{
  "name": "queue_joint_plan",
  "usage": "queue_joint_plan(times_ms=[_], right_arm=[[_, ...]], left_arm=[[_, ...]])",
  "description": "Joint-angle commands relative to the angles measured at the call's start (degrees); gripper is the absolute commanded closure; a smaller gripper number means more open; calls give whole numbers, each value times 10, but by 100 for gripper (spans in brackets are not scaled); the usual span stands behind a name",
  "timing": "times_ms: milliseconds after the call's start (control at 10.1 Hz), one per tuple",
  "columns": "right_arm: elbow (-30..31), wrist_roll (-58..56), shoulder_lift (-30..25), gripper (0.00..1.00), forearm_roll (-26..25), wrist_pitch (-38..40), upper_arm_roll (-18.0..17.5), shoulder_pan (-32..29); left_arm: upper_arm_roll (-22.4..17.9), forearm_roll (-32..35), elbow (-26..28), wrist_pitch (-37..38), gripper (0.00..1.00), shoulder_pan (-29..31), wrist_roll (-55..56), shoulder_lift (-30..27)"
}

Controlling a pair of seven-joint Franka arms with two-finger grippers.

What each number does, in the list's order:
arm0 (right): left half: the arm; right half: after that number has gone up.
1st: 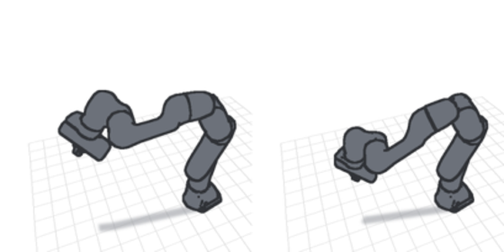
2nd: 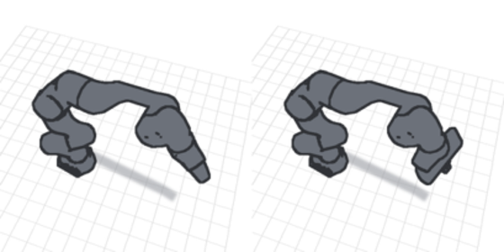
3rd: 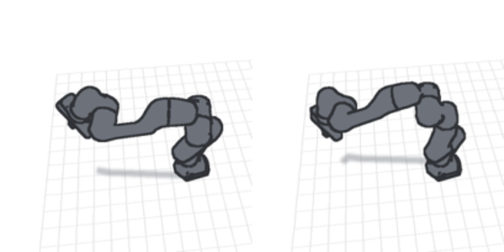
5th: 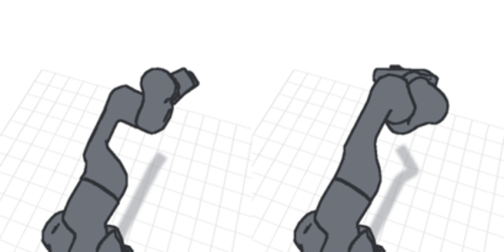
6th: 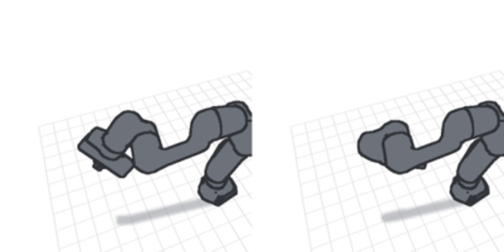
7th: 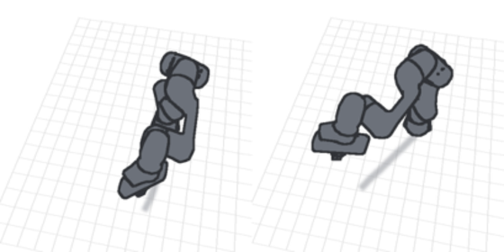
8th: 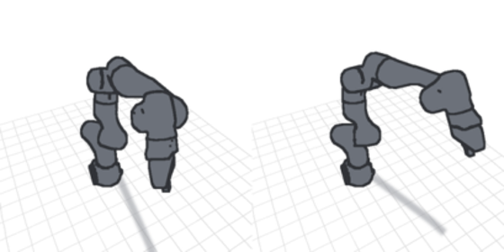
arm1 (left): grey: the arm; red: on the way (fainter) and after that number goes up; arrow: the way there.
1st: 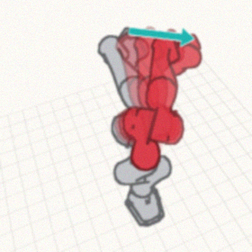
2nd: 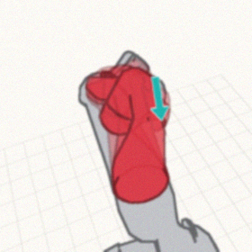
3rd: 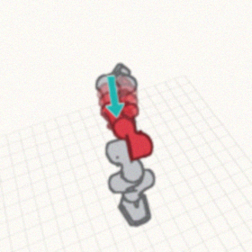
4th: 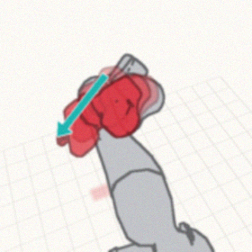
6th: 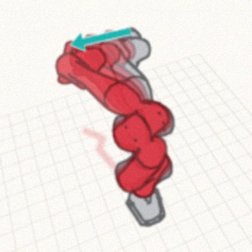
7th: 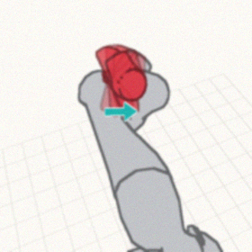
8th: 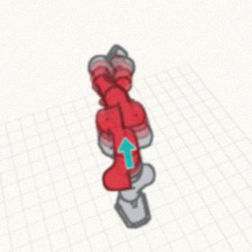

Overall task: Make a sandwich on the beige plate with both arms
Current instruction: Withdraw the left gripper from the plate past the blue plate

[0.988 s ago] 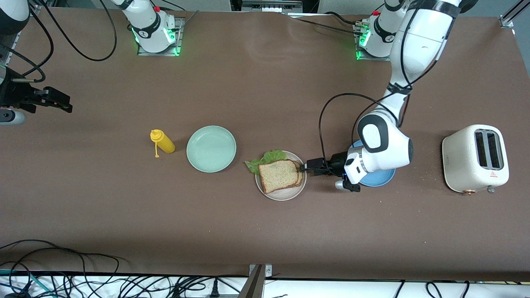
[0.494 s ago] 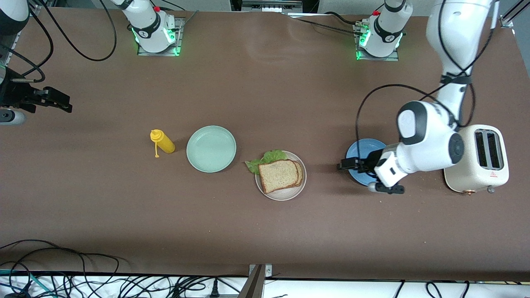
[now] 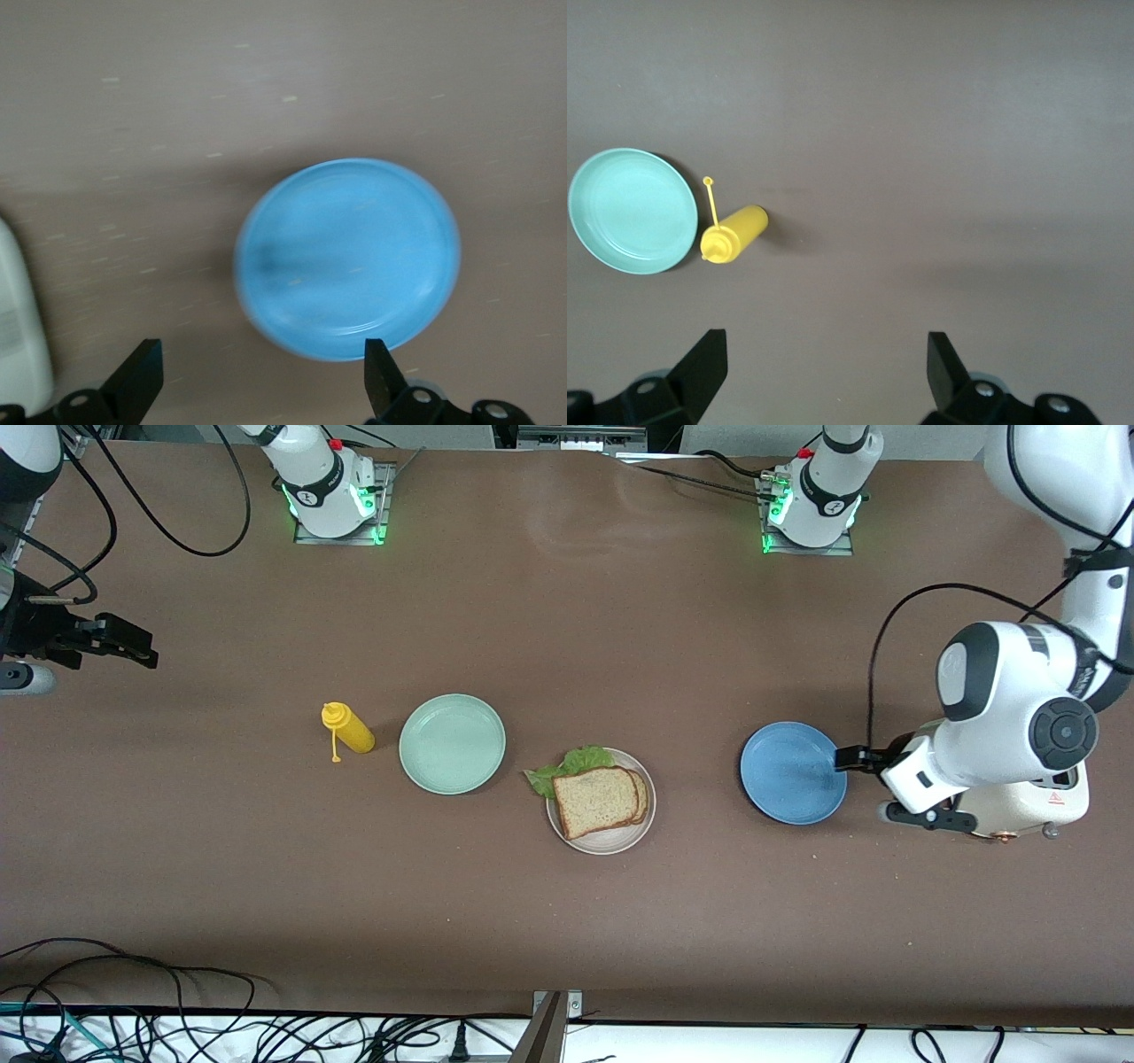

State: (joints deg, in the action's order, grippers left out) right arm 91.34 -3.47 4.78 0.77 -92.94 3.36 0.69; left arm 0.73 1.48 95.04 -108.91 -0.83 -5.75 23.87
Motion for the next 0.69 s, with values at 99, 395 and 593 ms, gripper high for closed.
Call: queue_joint_plan(times_ms=[99,395,593], right_arm=[[-6,-2,3,0,18,0,4,-5],[-6,-3,4,0,13,-1,4,-4],[-6,-2,4,0,14,-3,4,-3]], left_arm=[[5,73,-48,90,0,23,7,-19],[6,77,-71,132,0,37,7,-38],[6,76,-30,128,0,39,7,-97]])
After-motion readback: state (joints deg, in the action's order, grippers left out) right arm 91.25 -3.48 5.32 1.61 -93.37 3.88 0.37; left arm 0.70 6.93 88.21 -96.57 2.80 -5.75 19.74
